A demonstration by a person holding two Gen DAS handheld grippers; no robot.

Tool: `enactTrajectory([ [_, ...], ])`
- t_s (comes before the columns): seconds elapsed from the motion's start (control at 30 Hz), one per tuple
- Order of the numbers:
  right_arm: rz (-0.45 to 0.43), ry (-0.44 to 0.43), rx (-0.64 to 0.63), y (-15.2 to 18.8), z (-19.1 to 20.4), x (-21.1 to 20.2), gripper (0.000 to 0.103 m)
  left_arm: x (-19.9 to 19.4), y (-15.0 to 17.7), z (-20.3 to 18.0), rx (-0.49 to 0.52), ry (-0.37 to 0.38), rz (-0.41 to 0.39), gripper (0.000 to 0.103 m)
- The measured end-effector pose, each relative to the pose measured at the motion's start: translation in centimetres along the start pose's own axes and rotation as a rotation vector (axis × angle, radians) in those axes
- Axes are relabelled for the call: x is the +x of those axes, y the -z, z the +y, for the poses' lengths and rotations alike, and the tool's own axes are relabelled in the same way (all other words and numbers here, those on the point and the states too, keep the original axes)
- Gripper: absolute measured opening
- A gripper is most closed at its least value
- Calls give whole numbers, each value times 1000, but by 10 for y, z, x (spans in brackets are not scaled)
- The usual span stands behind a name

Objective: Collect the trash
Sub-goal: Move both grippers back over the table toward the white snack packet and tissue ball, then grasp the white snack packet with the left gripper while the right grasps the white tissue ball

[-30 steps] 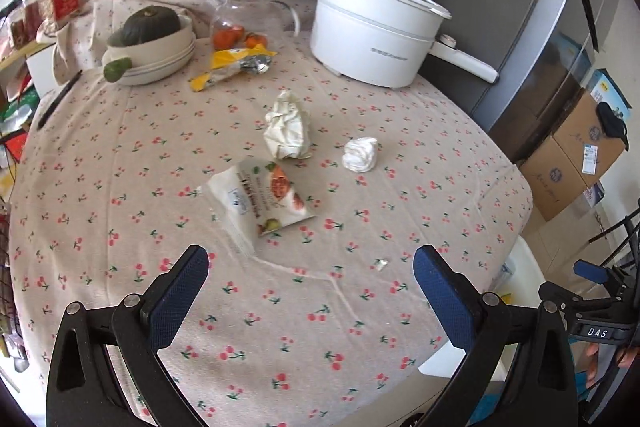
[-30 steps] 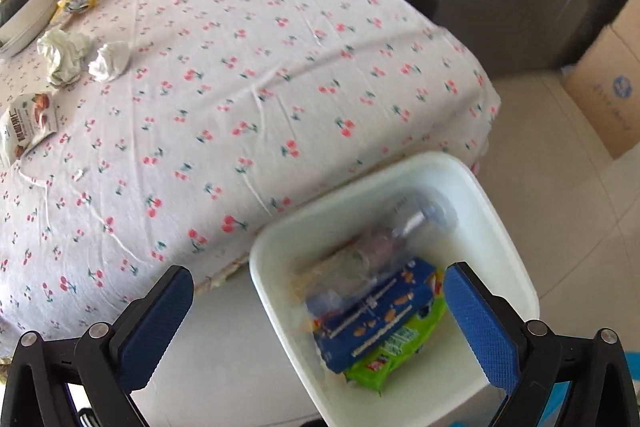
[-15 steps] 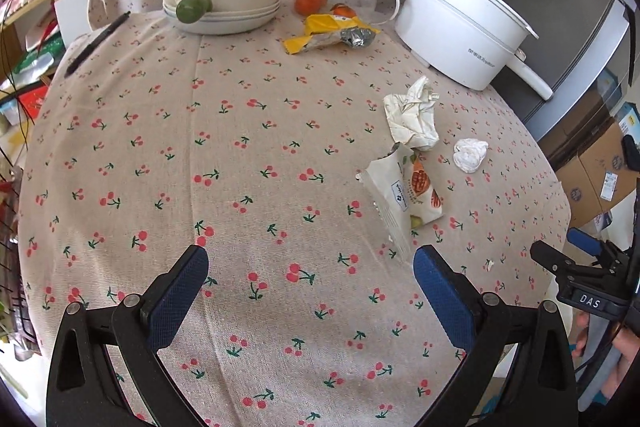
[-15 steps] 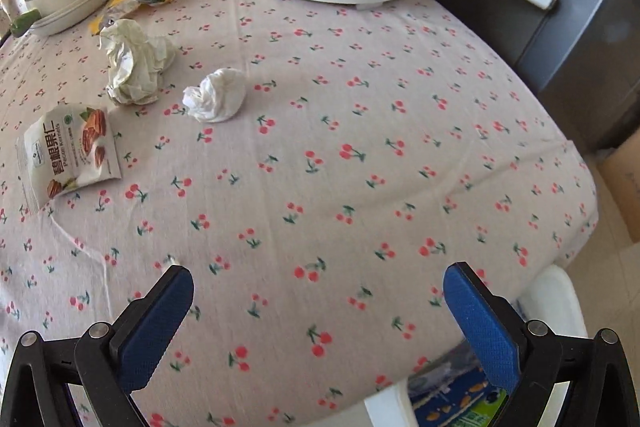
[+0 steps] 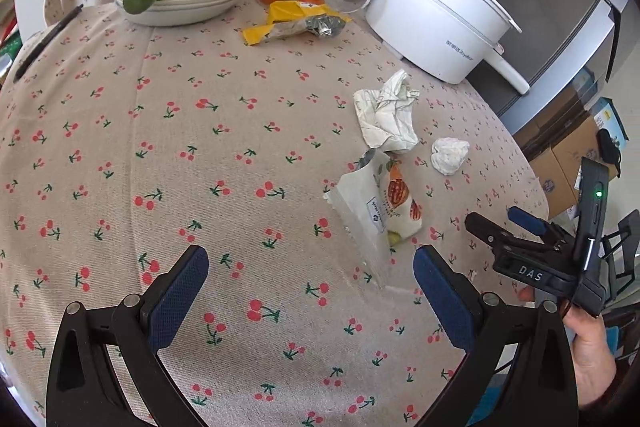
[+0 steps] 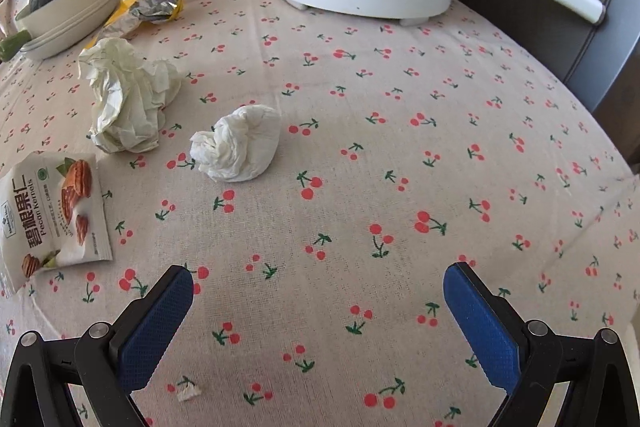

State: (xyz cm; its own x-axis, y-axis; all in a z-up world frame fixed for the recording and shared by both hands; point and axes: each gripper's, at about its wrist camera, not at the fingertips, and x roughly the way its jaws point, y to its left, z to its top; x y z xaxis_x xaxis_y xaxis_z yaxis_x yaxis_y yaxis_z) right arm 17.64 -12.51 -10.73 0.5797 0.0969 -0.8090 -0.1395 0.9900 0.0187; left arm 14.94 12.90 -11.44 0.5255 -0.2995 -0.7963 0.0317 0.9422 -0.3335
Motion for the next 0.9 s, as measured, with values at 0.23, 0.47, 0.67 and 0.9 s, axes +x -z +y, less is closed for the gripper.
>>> enactTrajectory([
  [0.23,10,-21,-17,0,-1,14,103,10,-6,-18,23,24,17,103],
  [0.47,30,-29,-37,-3,0,17,103,2,-15,-26,-50,109,-44,101],
  [0.67,7,-44,-75,-8,4,20,103,10,-14,-21,-120,186,-14,54],
  [0.9,-16,-82,-92,-18,18,25,103,17,-10,-15,-122,157,5,18],
])
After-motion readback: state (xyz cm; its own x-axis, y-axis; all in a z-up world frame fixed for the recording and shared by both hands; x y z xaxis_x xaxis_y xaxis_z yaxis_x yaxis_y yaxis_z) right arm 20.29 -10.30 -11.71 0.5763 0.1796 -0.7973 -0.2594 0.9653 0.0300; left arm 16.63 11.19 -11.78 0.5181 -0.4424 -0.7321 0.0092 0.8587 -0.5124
